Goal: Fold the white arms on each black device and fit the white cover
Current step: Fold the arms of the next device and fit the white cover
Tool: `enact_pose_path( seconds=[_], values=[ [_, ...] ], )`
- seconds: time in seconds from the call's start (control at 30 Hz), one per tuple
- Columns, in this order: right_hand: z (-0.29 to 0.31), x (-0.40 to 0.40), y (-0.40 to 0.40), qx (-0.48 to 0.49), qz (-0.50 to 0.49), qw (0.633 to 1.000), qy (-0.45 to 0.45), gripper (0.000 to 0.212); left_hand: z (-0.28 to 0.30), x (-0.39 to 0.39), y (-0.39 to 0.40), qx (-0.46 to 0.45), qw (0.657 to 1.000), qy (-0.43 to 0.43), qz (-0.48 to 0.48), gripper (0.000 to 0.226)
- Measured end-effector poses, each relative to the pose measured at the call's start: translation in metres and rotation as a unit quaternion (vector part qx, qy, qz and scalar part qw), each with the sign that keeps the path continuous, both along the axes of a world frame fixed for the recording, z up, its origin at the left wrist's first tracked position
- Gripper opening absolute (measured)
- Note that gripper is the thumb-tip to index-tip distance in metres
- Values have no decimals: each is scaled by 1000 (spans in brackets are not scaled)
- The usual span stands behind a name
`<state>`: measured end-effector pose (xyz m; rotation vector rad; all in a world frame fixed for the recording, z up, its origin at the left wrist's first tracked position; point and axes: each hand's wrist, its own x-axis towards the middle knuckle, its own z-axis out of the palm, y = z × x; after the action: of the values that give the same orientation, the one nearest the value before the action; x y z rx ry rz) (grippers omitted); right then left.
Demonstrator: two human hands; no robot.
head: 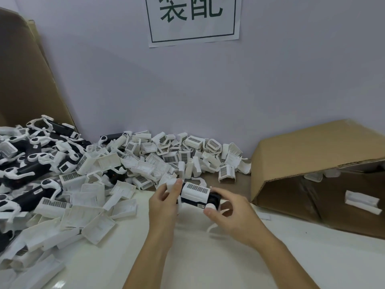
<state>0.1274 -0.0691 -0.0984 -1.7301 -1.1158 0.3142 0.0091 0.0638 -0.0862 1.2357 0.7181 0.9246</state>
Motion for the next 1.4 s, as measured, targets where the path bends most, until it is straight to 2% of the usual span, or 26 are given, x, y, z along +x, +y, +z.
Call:
enact_pose_path(
  seconds=[0.07, 0.13, 0.17, 0.2, 0.27, 0.37, 0.47, 0.57, 0.63, 0.7, 0.73, 0.8, 0.93, 1.0, 1.07, 1.13, 1.23, 1.37, 1.4],
  values=[
    [8, 3, -1, -25, 3, 1000, -4, 54, -1, 0, 1, -13, 1000, 5, 6, 25],
    [13, 4, -1, -34, 5, 999, 17, 60, -2, 2, 2, -32, 999, -7, 10, 24],
    [15, 3, -1, -26, 7, 997, 77, 59, -2, 3, 3, -52, 998, -25, 17, 24],
    [17, 2, 0, 1, 9, 983, 183, 54, -2, 4, 4, -75, 996, -46, 26, 22],
    [23, -2, 4, 55, -18, 921, 386, 48, -4, 3, 7, -102, 991, -74, 42, 21],
    [36, -1, 5, 118, -63, 857, 497, 42, -6, 5, 9, -104, 991, -78, 40, 33],
    [62, 6, 6, 216, -76, 803, 550, 37, -7, 8, 7, -94, 993, -59, 42, 30],
    [109, 33, -5, 351, -98, 777, 514, 14, -8, 8, 7, -90, 994, -52, 44, 13],
    [145, 63, -21, 455, -129, 742, 475, 20, -8, 8, 8, -100, 992, -57, 43, 15],
    [170, 88, -44, 515, -167, 693, 476, 48, -10, 8, 10, -108, 992, -61, 35, 14],
    [172, 98, -53, 512, -177, 694, 475, 63, -11, 9, 11, -110, 992, -60, 26, 13],
    [160, 97, -56, 463, -171, 746, 447, 69, -12, 13, 14, -106, 993, -49, 14, 12],
    [97, 53, -25, 294, -179, 864, 367, 33, -17, 19, 13, -78, 997, -14, 24, 12],
    [56, 27, -11, 183, -165, 909, 335, 24, -20, 18, 9, -36, 999, 21, 24, 14],
    [19, 4, -1, 79, -134, 943, 295, 24, -21, 14, 2, 12, 998, 55, 21, 16],
    [-4, -13, 1, 36, -128, 959, 249, 26, -23, 12, -3, 71, 992, 102, 21, 20],
    [-11, -19, -4, 56, -152, 969, 187, 32, -27, 13, -10, 161, 970, 177, 32, 21],
    [-11, -21, -4, 64, -155, 972, 163, 34, -29, 25, -11, 239, 936, 256, 31, 9],
    [-12, -21, -3, 65, -151, 973, 162, 34, -26, 32, -7, 261, 922, 284, 21, 13]
  ],
)
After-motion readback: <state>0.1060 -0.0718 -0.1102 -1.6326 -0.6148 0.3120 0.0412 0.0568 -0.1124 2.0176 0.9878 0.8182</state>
